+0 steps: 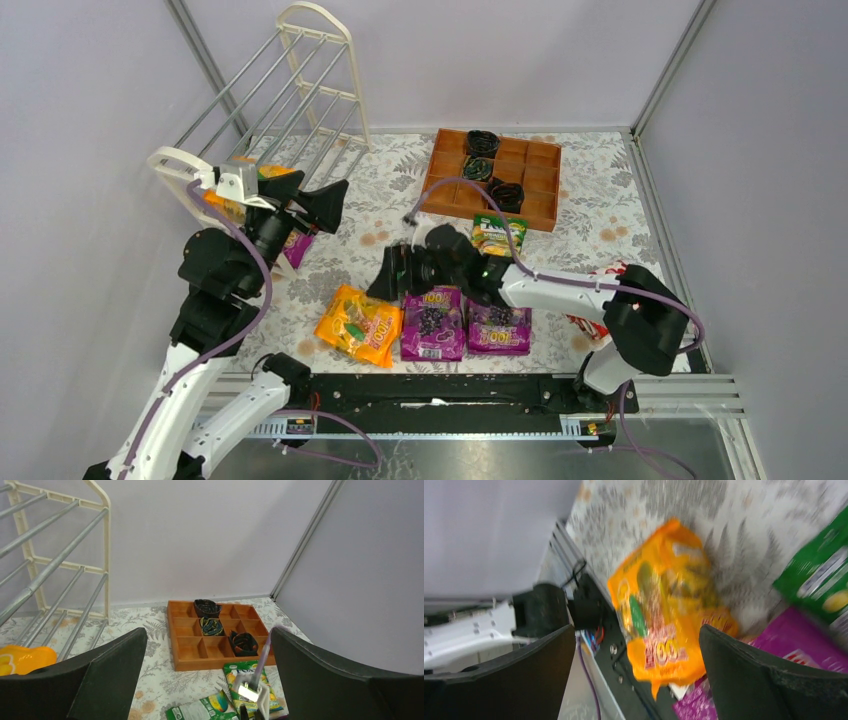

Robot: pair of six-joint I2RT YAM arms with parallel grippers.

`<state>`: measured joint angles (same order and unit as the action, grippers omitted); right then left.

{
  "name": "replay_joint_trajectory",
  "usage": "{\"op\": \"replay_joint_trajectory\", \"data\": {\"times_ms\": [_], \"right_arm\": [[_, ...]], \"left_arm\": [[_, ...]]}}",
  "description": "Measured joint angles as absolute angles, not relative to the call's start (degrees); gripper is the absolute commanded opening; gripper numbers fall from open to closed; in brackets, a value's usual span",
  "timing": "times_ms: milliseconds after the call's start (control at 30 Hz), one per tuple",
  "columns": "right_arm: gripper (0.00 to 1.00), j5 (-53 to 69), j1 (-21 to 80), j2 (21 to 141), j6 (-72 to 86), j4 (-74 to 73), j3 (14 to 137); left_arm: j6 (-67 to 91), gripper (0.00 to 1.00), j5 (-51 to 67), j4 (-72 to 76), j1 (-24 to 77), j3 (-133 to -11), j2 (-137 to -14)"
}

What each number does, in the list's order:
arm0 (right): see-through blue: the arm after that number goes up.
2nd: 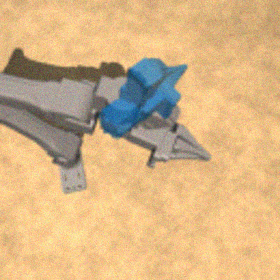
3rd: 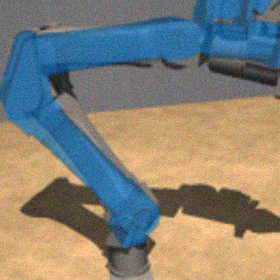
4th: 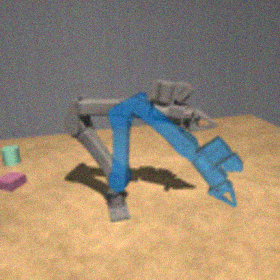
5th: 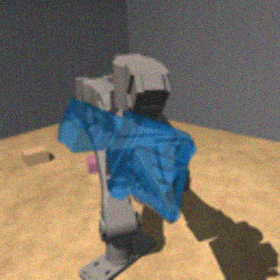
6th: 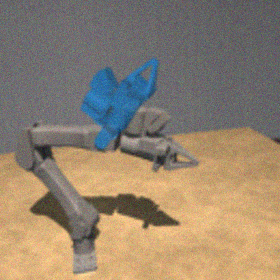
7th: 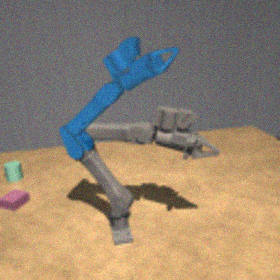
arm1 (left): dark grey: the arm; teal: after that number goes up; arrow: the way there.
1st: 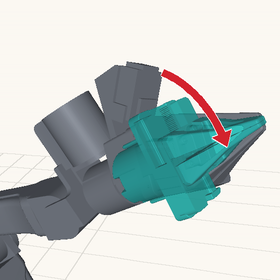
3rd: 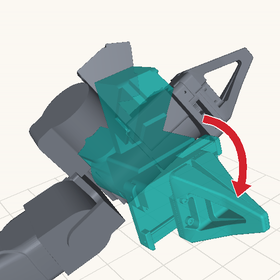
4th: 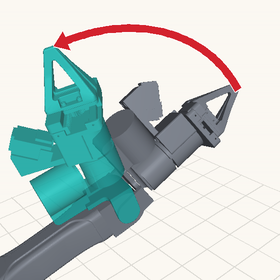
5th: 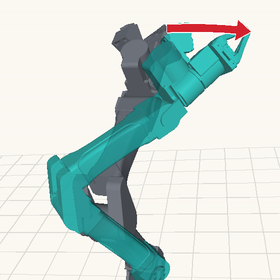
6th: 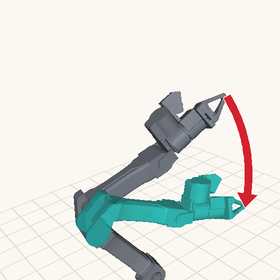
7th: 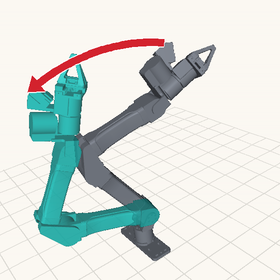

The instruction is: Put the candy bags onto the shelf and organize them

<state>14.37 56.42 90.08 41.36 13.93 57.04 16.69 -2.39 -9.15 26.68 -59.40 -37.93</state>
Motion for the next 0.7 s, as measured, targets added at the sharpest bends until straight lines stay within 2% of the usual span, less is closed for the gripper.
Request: {"op": "replay_joint_trajectory", "data": {"times_ms": [333,700], "right_arm": [[0.99,12.8,71.3,96.2,47.5,15.1,53.8],[1.0,7.5,73.9,95.1,50.0,12.8,49.8]], "left_arm": [[16.3,0.99,-4.6,-6.6,26.7,-55.9,-37.3],[16.3,0.99,-5.6,-5.8,26.8,-54.9,-37.1]]}}
